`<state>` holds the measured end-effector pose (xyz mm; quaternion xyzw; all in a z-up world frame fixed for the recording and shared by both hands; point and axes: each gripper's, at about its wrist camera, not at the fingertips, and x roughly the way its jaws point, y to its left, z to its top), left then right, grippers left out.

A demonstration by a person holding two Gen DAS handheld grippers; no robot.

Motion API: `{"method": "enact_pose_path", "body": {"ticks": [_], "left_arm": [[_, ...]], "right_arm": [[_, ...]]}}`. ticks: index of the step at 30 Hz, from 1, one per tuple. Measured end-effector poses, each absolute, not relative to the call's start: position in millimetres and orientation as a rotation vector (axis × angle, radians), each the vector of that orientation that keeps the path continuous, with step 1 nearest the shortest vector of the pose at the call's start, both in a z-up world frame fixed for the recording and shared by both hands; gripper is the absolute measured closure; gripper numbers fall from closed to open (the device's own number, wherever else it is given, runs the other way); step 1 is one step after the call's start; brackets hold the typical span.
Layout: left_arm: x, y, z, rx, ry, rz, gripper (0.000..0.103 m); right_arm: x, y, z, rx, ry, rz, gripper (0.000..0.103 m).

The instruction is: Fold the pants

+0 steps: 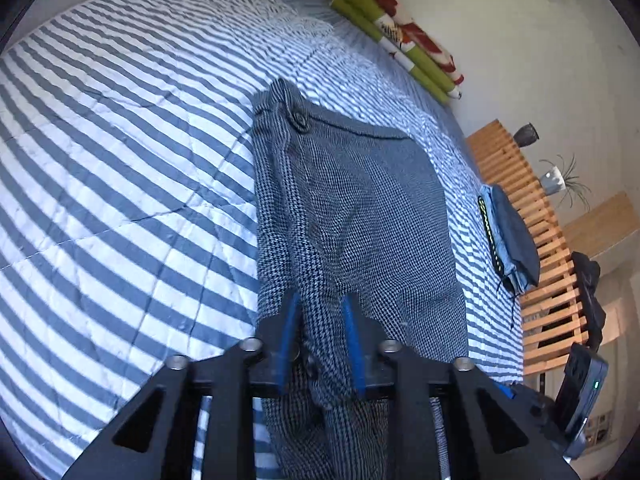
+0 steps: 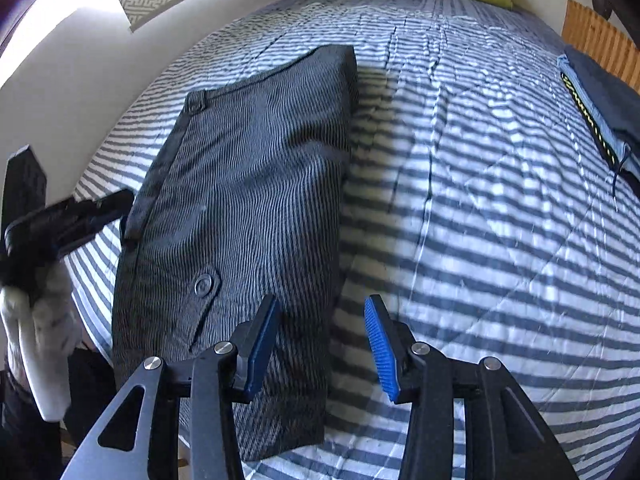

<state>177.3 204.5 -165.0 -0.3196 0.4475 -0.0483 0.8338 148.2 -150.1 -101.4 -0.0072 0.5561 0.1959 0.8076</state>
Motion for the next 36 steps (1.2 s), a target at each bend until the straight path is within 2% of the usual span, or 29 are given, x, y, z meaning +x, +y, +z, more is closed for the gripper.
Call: {"method": "enact_pose_path", "body": {"ticks": [1, 3, 8, 11, 12, 13, 17, 20, 21, 22, 24, 25, 29, 36], "left_arm": [[182.0, 202.9, -166.3, -0.671, 0.955, -0.107, 0.096], [188.0, 196.8, -168.9, -0.628, 0.965, -0.095, 0.098], [188.8, 205.7, -171.6, -0.608, 0.947, 0.013, 0.098], [187.2, 206.3, -177.5, -0.595, 0.969, 0.025, 0.087], [181.6, 208.6, -173.8, -0.602, 0.950, 0.022, 0.077], [174.9, 210.1, -167.2, -0.589, 0.923, 0.032, 0.075], [141.7, 207.1, -135.7, -0.599, 0.800, -0.023, 0.077], [131.5, 180.8, -136.9, -0.623, 0.818, -0.235, 0.077], [131.8, 170.1, -142.5, -0.598, 0.846, -0.256, 0.078], [132.6, 161.4, -148.8, -0.581, 0.870, -0.274, 0.078], [135.0, 151.9, -165.8, -0.545, 0.925, -0.270, 0.079], [133.4, 150.8, -172.6, -0.535, 0.941, -0.257, 0.084], [126.7, 157.5, -193.2, -0.583, 0.974, -0.268, 0.086], [125.4, 156.8, -199.5, -0.568, 0.970, -0.287, 0.086]], "right_arm": [[144.4, -149.6, -103.9, -0.016, 1.182, 0.416, 0.058], [144.2, -149.5, -109.7, 0.011, 1.191, 0.430, 0.054], [139.0, -135.9, -117.2, -0.021, 1.249, 0.488, 0.054], [130.9, -126.7, -125.7, -0.122, 1.272, 0.495, 0.054], [130.9, -128.2, -121.2, -0.126, 1.259, 0.499, 0.054], [131.8, -130.8, -114.6, -0.122, 1.245, 0.491, 0.054], [134.8, -140.6, -66.9, -0.106, 1.053, 0.463, 0.054], [149.2, -126.4, -49.2, -0.088, 0.992, 0.558, 0.054], [157.4, -115.5, -48.6, -0.103, 0.987, 0.590, 0.061], [163.5, -103.8, -49.5, -0.130, 0.986, 0.608, 0.071], [177.3, -77.4, -59.5, -0.192, 1.009, 0.669, 0.083], [181.5, -65.7, -65.0, -0.221, 1.022, 0.699, 0.086], [182.7, -27.4, -87.1, -0.370, 1.034, 0.773, 0.086], [181.4, -9.8, -101.4, -0.432, 1.034, 0.800, 0.086]]}}
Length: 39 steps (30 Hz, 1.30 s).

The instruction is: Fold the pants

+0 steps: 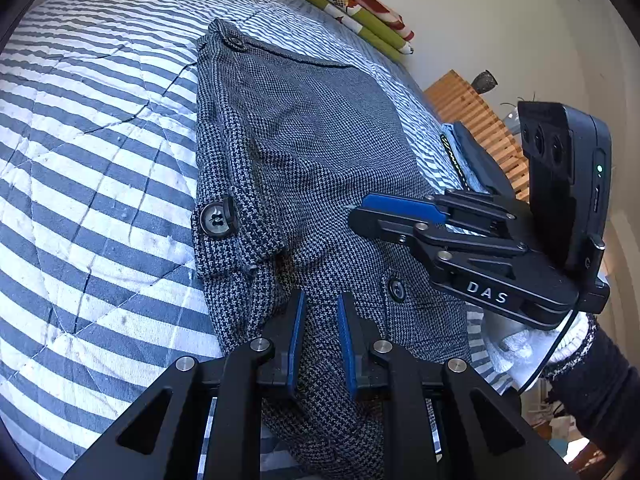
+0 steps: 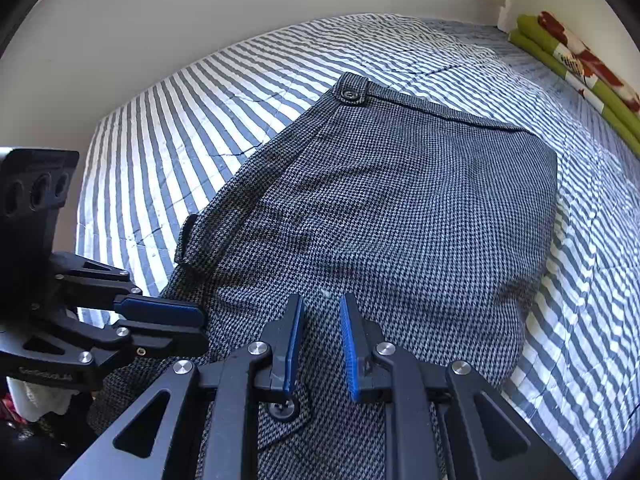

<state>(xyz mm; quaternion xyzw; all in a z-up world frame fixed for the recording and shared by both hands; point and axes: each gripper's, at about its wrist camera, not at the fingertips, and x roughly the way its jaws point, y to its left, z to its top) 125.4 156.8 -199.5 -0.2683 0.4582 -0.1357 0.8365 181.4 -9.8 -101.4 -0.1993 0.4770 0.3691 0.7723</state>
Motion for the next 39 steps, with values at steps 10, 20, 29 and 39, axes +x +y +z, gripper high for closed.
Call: {"method": "enact_pose_path", "body": {"ticks": [10, 20, 29, 39], "left_arm": [[124.5, 158.5, -200.2, -0.574, 0.968, -0.291, 0.086], [101.2, 168.0, -181.8, -0.557, 0.944, -0.248, 0.086], [73.5, 185.9, -167.6, -0.573, 0.932, -0.189, 0.086], [94.9, 154.9, -168.7, -0.509, 0.939, -0.289, 0.086]], "right_arm": [[191.6, 4.6, -119.2, -0.472, 1.075, 0.810, 0.096], [170.6, -29.5, -77.8, -0.315, 1.065, 0.819, 0.103], [124.3, -63.7, -53.2, -0.324, 1.050, 0.815, 0.102], [210.5, -6.6, -87.8, -0.413, 1.251, 0.824, 0.090]]}}
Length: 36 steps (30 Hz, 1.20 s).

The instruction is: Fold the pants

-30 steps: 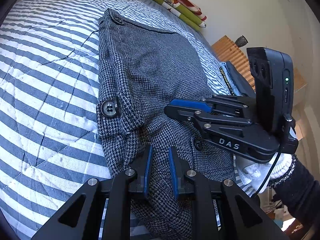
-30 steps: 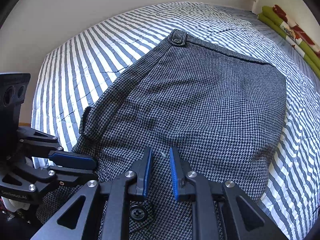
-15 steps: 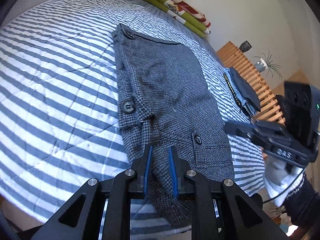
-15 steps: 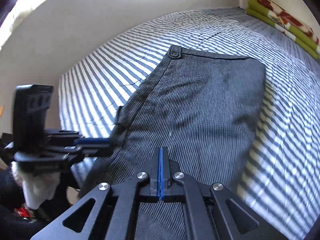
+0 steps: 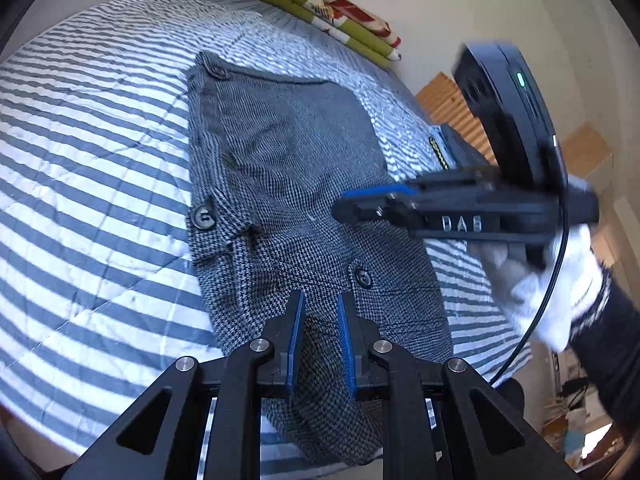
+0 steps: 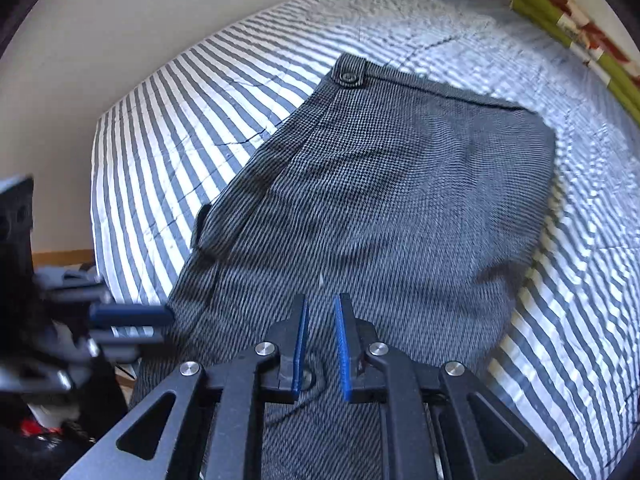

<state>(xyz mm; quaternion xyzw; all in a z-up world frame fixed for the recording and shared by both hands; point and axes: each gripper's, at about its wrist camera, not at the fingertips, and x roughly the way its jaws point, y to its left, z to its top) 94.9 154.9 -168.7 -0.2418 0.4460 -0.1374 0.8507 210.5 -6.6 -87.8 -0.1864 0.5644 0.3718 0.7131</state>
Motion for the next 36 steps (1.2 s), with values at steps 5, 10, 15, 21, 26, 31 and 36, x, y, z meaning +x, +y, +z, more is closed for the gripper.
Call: {"method": "enact_pose_path", "body": {"ticks": [5, 10, 15, 21, 26, 31, 36], "left_arm": [[104.2, 155.1, -183.1, -0.516, 0.970, -0.303, 0.086], [106.8, 148.2, -188.5, -0.529, 0.972, -0.311, 0.086], [109.0, 147.6, -192.0, -0.536, 0.976, -0.311, 0.086], [105.2, 149.6, -189.5, -0.540, 0.970, -0.307, 0.086], [99.3, 152.8, -187.0, -0.543, 0.966, -0.299, 0.086], [88.6, 160.7, -178.2, -0.535, 0.953, -0.261, 0.086], [70.8, 173.6, -168.2, -0.535, 0.941, -0.220, 0.086]], "right_arm": [[225.5, 10.4, -109.0, -0.451, 1.358, 0.833, 0.090], [229.9, 22.5, -121.7, -0.485, 1.389, 0.840, 0.090], [228.3, 29.7, -132.2, -0.545, 1.405, 0.796, 0.103], [228.0, 2.8, -102.5, -0.377, 1.398, 0.806, 0.103], [212.6, -25.2, -82.8, -0.295, 1.391, 0.822, 0.103], [171.8, -55.5, -60.2, -0.179, 1.381, 0.907, 0.103], [98.4, -67.6, -57.9, -0.159, 1.410, 0.993, 0.103]]}}
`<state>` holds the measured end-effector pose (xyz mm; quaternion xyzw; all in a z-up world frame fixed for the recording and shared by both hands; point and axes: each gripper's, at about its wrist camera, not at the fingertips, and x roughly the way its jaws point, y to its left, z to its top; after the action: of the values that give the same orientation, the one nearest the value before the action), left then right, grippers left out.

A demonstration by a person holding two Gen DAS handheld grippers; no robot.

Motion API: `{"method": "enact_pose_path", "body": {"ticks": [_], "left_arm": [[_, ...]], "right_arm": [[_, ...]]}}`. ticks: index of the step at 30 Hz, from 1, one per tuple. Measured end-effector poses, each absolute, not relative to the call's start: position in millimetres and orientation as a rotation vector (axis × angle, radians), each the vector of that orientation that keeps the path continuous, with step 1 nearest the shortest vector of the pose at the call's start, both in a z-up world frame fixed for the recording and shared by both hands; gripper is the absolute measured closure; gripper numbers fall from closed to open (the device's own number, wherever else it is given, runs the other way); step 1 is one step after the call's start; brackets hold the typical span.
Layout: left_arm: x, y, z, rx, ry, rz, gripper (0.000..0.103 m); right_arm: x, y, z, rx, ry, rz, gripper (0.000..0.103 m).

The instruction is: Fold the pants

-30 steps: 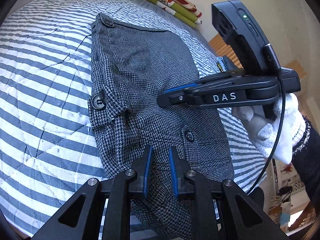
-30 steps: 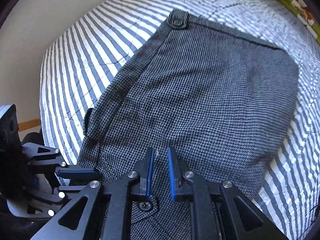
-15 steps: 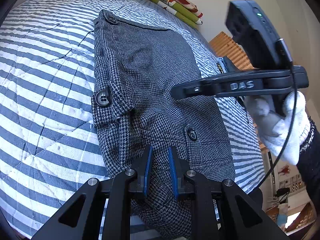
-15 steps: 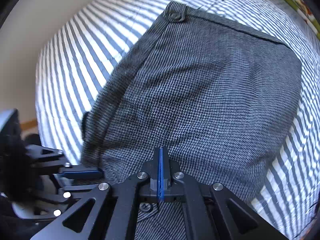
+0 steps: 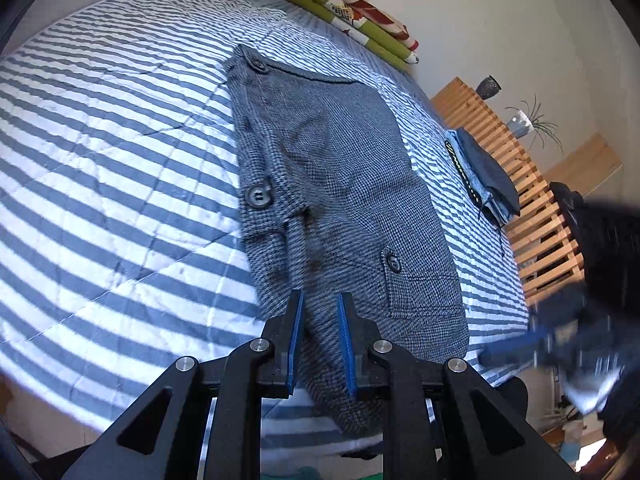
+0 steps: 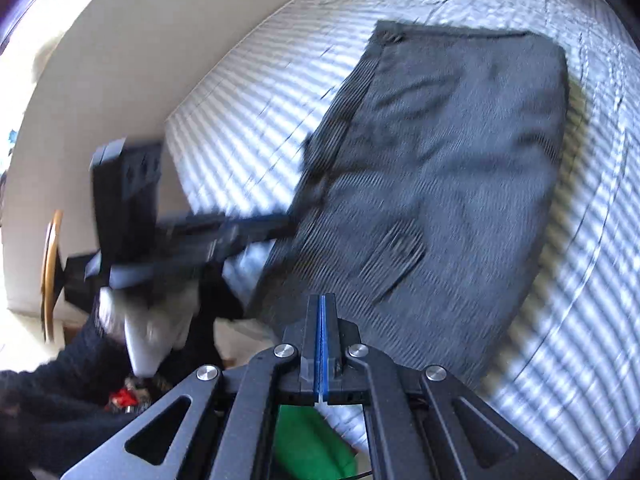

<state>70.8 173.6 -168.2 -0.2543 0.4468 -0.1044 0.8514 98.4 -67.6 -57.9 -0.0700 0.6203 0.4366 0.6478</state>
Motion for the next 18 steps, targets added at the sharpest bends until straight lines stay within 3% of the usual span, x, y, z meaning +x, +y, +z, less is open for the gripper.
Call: {"method": "enact_pose_path", "body": {"ticks": [6, 9, 10, 18], "left_arm": [[49.2, 179.7, -159.9, -0.526, 0.931, -0.198, 0.086], [41.3, 179.0, -159.1, -0.521, 0.935, -0.198, 0.086], [39.8, 178.0, -158.4, -0.518, 0.935, -0.198, 0.086], [32.7, 177.4, -157.1, -0.530, 0.922, -0.217, 0.086]], "right_arm": [[-0.9, -68.1, -53.5, -0.346, 1.255, 1.080, 0.099], [-24.5, -62.4, -52.6, -0.424, 1.224, 1.120, 0.064], [-31.2, -61.4, -50.8, -0.433, 1.207, 1.127, 0.061], [-39.1, -48.8, -43.8, -0.491, 1.091, 1.118, 0.061]]}}
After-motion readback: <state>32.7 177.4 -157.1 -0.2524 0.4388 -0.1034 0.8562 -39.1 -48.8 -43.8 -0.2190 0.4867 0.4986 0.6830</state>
